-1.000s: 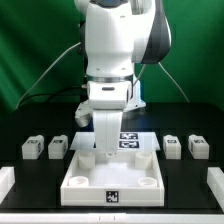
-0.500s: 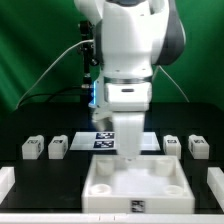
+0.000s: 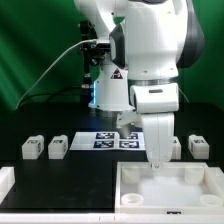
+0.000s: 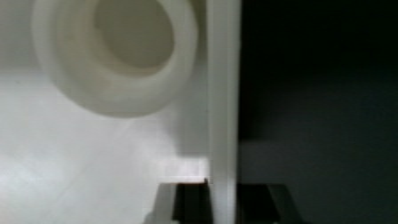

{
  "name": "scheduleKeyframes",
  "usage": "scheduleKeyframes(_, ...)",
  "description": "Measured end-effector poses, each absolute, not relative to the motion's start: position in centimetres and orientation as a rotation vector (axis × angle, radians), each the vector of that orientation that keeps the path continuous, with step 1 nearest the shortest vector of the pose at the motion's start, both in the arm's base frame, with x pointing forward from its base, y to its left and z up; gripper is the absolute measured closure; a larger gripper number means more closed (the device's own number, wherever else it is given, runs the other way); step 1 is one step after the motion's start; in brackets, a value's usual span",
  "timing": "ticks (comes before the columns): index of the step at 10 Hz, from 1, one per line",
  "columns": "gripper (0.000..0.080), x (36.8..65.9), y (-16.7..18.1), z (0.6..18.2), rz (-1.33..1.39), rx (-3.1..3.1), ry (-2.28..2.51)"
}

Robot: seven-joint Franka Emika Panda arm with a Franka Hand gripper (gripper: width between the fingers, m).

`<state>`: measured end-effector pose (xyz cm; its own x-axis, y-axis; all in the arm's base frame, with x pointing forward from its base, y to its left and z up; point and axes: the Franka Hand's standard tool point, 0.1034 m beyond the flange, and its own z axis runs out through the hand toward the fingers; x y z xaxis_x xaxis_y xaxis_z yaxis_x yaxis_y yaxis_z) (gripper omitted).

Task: Assemble one leg

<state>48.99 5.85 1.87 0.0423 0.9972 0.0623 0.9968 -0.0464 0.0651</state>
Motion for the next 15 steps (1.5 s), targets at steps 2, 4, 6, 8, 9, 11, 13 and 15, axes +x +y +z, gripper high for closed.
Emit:
scheduleKeyframes(2, 0.0742, 49.58, 5.82, 1.86, 0.096, 2.277, 2.175)
scheduleKeyframes(4, 0.0742, 49.56, 5.83, 1.86, 0.096, 2.264, 2.180)
scheduleKeyframes(6, 0.0721, 49.45, 5.70, 1.80, 0.104, 2.271, 2.165)
scheduleKeyframes(8, 0.0349, 49.44, 5.66, 1.78, 0.103, 2.272, 2.164)
scheduleKeyframes(9, 0.0349, 49.44, 5.63, 1.78, 0.103, 2.273, 2.163)
scheduleKeyframes(11, 0.0177, 49.44, 5.60, 1.78, 0.103, 2.273, 2.163)
scheduleKeyframes(13, 0.0158, 49.44, 5.59, 1.78, 0.103, 2.274, 2.162)
scheduleKeyframes(15, 0.0151, 49.44, 5.59, 1.78, 0.103, 2.274, 2.162)
